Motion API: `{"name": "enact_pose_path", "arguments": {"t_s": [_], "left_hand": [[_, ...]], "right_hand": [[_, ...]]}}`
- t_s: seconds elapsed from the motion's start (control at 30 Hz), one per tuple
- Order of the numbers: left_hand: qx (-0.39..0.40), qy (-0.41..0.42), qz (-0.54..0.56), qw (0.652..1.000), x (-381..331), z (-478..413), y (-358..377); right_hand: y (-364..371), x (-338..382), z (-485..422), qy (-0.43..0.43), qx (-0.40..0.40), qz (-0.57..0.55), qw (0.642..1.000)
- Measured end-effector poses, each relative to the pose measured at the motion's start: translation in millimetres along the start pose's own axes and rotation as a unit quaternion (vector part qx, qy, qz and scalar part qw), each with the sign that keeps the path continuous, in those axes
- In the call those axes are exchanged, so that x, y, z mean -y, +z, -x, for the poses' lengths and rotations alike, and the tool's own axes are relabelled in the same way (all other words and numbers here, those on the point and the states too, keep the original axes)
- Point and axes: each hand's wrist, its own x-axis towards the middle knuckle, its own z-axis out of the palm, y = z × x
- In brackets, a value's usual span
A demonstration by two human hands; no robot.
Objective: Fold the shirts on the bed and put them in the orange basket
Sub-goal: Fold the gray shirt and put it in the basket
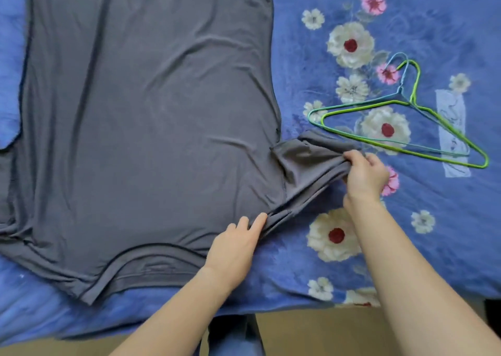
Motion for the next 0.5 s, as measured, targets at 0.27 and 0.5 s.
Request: {"name": "enact_pose_path", "arguments": {"t_s": [0.27, 0.5], "left_hand": [[-0.018, 0.068, -0.067, 0.995, 0, 2, 11], [0.040, 0.117, -0.064, 0.990, -11, -2, 3]], "right_hand": [[-83, -43, -20, 0.093, -0.014, 0.103, 0.990], [-86, -27, -30, 0.069, 0.072, 0.278, 0.955]]}}
